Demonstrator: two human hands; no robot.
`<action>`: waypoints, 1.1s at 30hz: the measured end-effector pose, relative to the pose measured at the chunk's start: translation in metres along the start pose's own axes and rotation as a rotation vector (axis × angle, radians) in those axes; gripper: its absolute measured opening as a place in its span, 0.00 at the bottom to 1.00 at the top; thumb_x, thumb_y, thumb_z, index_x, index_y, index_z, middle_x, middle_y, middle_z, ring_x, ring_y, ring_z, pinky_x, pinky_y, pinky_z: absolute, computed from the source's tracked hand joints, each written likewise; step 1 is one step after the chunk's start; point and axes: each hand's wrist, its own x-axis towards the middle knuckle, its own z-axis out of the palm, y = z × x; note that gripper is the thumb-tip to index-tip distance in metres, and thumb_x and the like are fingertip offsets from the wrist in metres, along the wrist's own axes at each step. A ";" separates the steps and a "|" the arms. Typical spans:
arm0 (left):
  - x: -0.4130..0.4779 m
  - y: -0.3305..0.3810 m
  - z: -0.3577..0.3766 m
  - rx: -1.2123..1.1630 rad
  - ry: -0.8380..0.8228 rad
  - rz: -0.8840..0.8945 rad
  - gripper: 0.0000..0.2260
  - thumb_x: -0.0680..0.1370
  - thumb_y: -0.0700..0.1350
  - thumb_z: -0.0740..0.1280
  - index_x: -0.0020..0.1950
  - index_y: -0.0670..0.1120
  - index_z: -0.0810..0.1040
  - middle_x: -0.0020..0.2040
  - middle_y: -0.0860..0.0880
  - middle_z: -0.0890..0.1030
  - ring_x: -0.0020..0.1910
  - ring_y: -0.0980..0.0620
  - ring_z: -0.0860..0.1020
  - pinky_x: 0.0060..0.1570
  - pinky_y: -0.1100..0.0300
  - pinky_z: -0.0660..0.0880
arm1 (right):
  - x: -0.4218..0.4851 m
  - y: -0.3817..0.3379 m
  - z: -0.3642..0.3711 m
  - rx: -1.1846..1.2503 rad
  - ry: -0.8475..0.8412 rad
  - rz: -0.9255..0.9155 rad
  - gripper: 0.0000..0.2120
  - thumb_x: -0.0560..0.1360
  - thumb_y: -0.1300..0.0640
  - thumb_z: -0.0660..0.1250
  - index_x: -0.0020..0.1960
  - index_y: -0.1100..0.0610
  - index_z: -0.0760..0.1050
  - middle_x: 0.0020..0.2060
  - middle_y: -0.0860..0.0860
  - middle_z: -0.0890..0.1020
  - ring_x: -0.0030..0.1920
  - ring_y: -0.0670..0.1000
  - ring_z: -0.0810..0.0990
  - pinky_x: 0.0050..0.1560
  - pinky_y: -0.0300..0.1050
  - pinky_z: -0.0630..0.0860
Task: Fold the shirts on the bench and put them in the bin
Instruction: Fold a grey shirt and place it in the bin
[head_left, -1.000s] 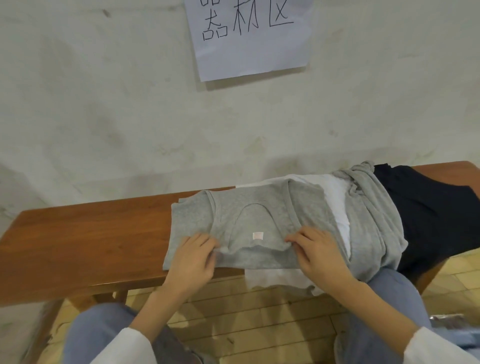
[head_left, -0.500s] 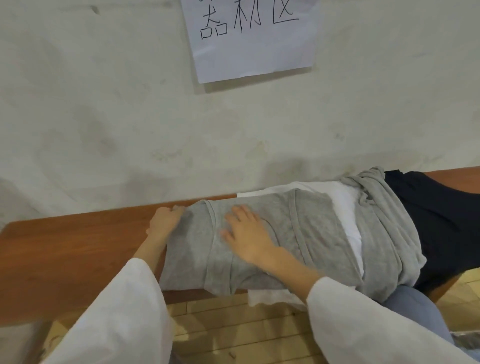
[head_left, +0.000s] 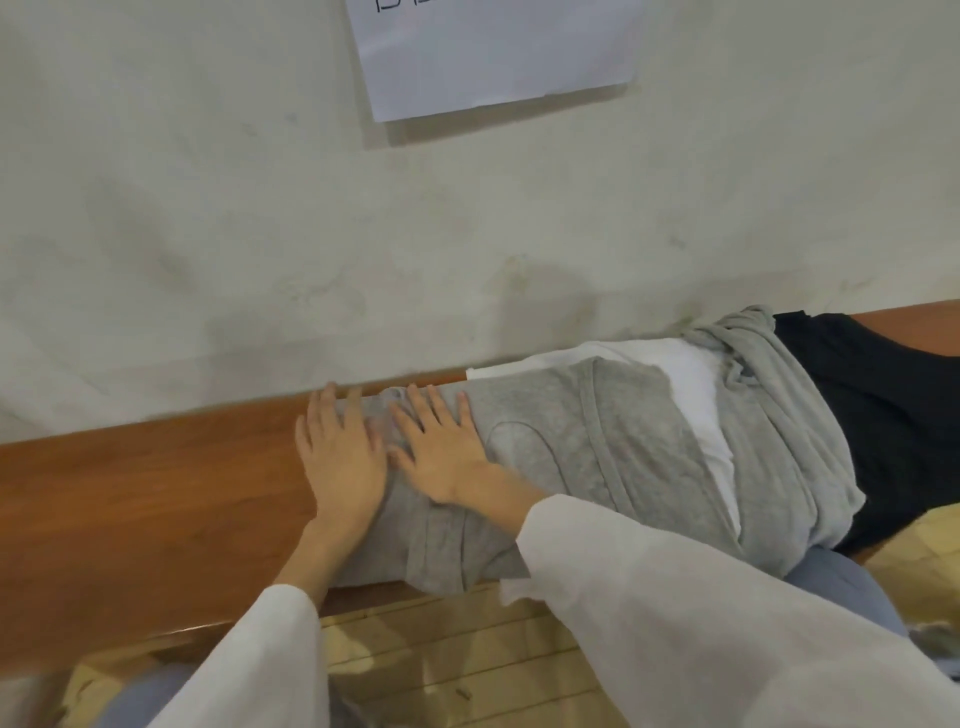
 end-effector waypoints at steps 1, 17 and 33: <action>-0.007 0.005 0.001 0.027 -0.090 0.069 0.20 0.82 0.47 0.56 0.73 0.43 0.64 0.74 0.38 0.62 0.74 0.37 0.58 0.70 0.40 0.54 | -0.003 0.003 -0.005 0.107 0.017 -0.013 0.27 0.81 0.49 0.51 0.78 0.54 0.48 0.78 0.53 0.48 0.77 0.54 0.43 0.74 0.57 0.36; -0.120 0.214 -0.001 -0.197 -0.381 0.606 0.28 0.74 0.50 0.66 0.72 0.44 0.66 0.75 0.40 0.60 0.76 0.41 0.57 0.74 0.42 0.48 | -0.188 0.189 -0.088 0.540 0.139 0.741 0.14 0.74 0.55 0.67 0.57 0.62 0.76 0.48 0.56 0.80 0.47 0.53 0.77 0.41 0.40 0.69; -0.111 0.264 -0.041 -1.205 -0.647 -0.068 0.18 0.84 0.48 0.52 0.74 0.56 0.61 0.67 0.64 0.64 0.66 0.69 0.62 0.69 0.70 0.57 | -0.205 0.189 -0.095 1.864 0.146 0.844 0.16 0.79 0.69 0.53 0.64 0.70 0.70 0.53 0.63 0.80 0.46 0.58 0.82 0.40 0.47 0.82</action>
